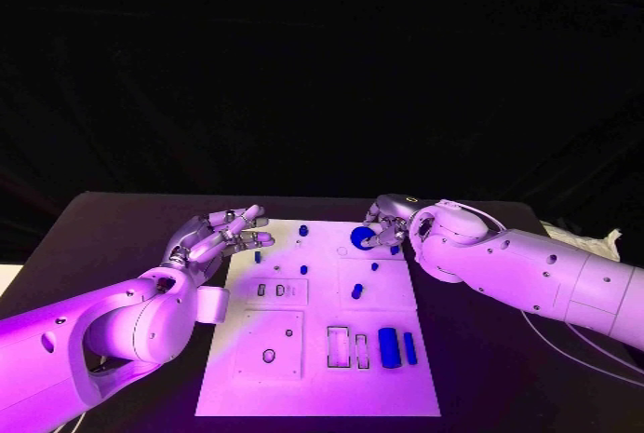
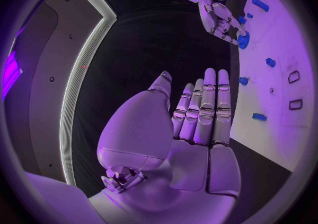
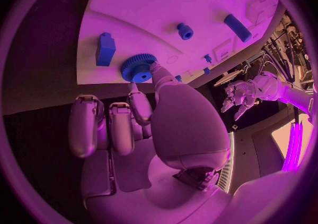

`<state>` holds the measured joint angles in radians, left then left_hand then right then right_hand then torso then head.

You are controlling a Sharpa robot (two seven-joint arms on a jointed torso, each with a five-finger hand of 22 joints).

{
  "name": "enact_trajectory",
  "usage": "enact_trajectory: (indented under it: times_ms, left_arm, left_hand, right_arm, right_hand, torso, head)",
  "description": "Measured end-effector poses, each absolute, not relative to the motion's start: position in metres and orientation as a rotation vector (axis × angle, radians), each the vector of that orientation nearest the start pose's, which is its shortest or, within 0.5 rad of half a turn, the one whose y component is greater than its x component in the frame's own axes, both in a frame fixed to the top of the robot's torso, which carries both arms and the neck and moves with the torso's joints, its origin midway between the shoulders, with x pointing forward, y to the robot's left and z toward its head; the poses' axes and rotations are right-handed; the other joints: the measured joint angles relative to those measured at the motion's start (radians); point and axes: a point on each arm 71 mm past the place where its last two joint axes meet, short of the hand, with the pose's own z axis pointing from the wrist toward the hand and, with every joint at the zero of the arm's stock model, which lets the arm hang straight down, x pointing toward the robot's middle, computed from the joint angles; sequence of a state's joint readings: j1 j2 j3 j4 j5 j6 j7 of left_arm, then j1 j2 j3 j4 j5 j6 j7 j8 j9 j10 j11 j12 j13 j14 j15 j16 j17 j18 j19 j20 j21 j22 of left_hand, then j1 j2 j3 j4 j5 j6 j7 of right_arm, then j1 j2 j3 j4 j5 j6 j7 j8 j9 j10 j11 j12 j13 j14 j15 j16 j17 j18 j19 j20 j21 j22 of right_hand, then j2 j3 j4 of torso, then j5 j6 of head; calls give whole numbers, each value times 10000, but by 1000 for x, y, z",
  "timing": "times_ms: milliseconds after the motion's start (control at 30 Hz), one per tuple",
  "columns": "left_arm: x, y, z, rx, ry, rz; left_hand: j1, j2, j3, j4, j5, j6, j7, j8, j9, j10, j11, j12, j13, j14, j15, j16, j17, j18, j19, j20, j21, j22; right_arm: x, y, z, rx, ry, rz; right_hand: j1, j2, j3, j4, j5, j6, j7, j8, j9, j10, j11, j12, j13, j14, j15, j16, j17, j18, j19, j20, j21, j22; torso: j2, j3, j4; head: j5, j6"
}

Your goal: Assemble the parts on the task board

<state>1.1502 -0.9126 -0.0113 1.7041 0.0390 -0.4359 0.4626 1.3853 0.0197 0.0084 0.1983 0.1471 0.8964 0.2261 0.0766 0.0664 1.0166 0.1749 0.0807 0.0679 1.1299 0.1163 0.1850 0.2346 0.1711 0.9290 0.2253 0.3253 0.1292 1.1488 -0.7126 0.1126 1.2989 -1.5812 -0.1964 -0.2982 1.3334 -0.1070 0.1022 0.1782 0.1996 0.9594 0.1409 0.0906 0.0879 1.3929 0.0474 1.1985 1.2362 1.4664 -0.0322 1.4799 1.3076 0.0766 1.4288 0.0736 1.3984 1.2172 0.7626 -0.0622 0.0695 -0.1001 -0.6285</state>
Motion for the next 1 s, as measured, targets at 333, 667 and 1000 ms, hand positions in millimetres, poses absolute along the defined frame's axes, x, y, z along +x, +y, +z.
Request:
enact_trajectory:
  times_ms: [333,667,1000]
  left_arm:
    - [453,201,-174,-11724,13403,-15682]
    - [454,202,-175,-11747,13407,-15623]
    - [455,202,-175,-11757,13417,-15609]
  left_hand:
    - [0,0,0,0,0,0,0,0,0,0,0,0,0,0,0,0,-1,0,0,0,0,1]
    - [80,80,71,-71,0,0,0,0,0,0,0,-51,0,0,0,0,26,1,0,0,-40,-13]
    - [80,80,71,-71,0,0,0,0,0,0,0,-52,0,0,0,-40,40,0,0,0,-40,-13]
  right_arm:
    - [540,-213,-181,-244,17208,3663]
    - [541,-213,-180,-296,17235,3646]
    - [534,-202,-176,-528,16535,4048]
  right_hand:
    - [213,213,99,-44,80,395,-89,178,51,91,-19,169,239,0,0,40,-1,0,74,-2,84,103]
    - [321,432,360,-224,-11,814,-197,288,117,145,-72,242,369,0,0,94,-2,1,111,-40,146,202]
    - [494,514,984,-571,-436,905,-188,300,117,144,-182,389,483,-33,-146,152,-3,1,216,-146,263,418]
  torso:
    - [-5,-6,0]
    - [-7,-1,1]
    - [-4,2,12]
  head:
    - [-22,-34]
    - [0,-58]
    - [8,-13]
